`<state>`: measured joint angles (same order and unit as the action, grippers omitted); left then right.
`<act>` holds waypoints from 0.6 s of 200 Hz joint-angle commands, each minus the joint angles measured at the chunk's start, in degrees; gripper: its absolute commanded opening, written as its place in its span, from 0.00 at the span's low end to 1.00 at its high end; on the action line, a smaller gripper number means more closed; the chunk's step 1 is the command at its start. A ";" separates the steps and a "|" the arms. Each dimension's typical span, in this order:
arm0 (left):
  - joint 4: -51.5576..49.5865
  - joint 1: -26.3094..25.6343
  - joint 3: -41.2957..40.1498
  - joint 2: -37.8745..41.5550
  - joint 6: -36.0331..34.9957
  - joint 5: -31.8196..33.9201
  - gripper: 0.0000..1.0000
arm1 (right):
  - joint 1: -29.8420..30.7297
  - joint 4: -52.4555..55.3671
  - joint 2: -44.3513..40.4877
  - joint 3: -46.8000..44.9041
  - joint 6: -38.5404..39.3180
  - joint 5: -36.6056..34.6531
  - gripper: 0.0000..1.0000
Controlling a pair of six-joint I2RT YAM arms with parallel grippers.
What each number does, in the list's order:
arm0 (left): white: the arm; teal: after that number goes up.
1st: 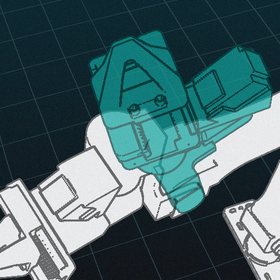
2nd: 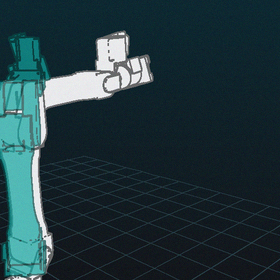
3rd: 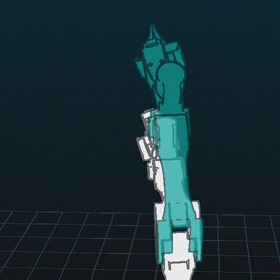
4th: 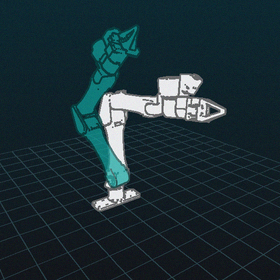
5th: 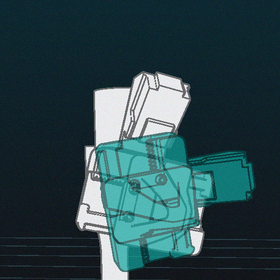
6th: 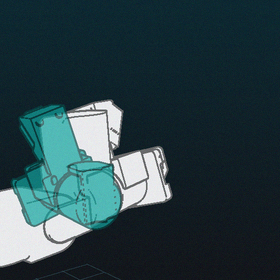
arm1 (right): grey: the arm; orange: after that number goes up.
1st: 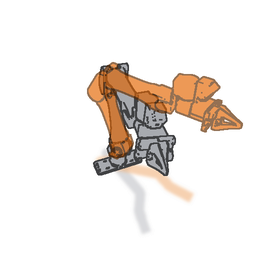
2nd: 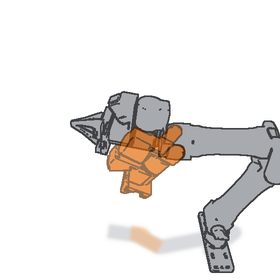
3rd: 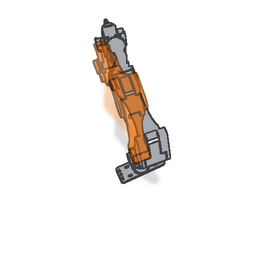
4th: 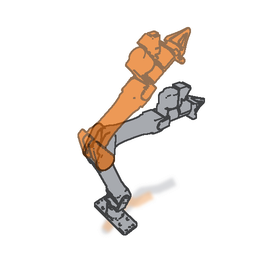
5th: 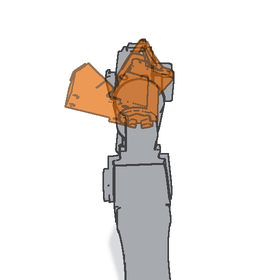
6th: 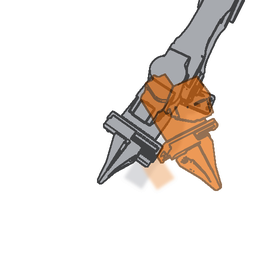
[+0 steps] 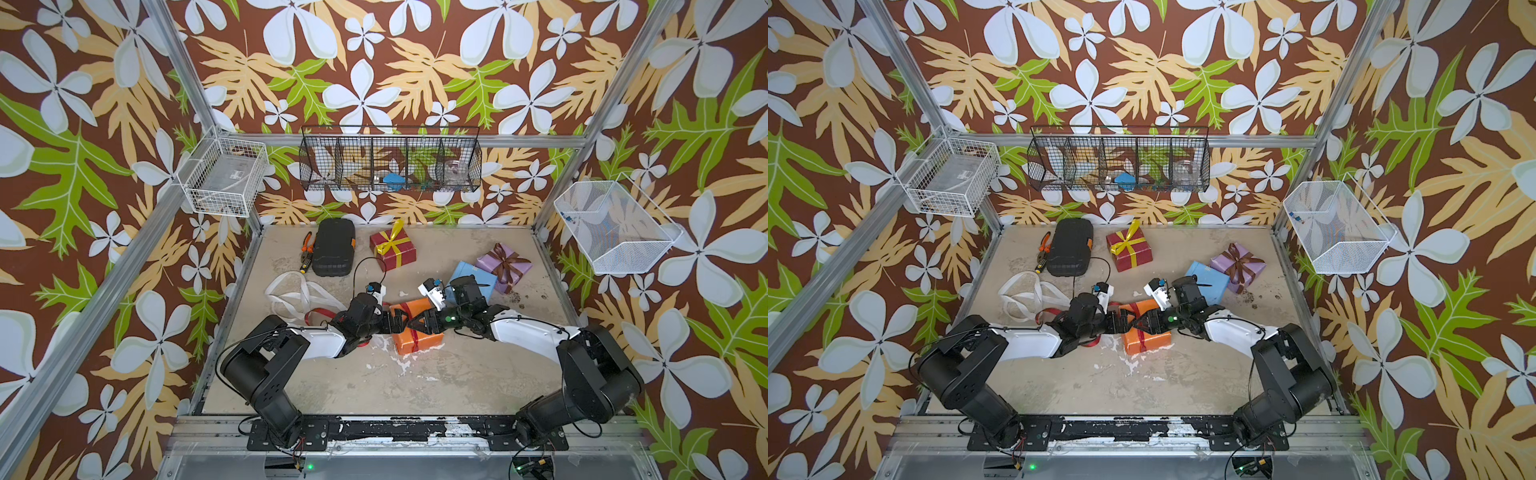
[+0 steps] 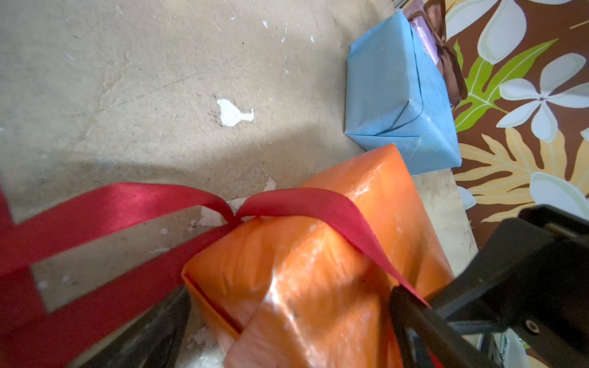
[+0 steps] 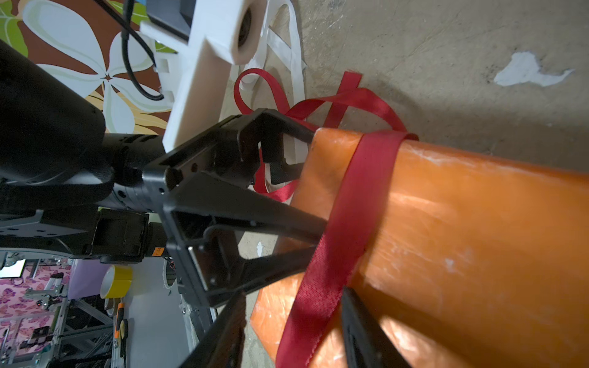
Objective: Untie the ribbon bows on the gift boxes
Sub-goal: Pull the ribbon from the gift box.
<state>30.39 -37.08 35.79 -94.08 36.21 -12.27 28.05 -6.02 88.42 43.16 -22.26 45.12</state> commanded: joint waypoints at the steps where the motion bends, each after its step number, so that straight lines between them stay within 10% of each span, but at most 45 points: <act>1: 2.53 0.04 -0.28 0.30 -0.56 -1.72 1.00 | 0.00 -0.28 0.91 -1.36 -0.58 1.05 0.49; 120: 4.51 0.68 0.59 2.09 -0.50 -3.38 1.00 | 0.07 -4.70 3.78 -3.49 -2.36 5.50 0.20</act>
<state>31.68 -36.82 35.62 -93.17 36.42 -14.28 27.92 -14.46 91.83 40.18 -24.86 51.22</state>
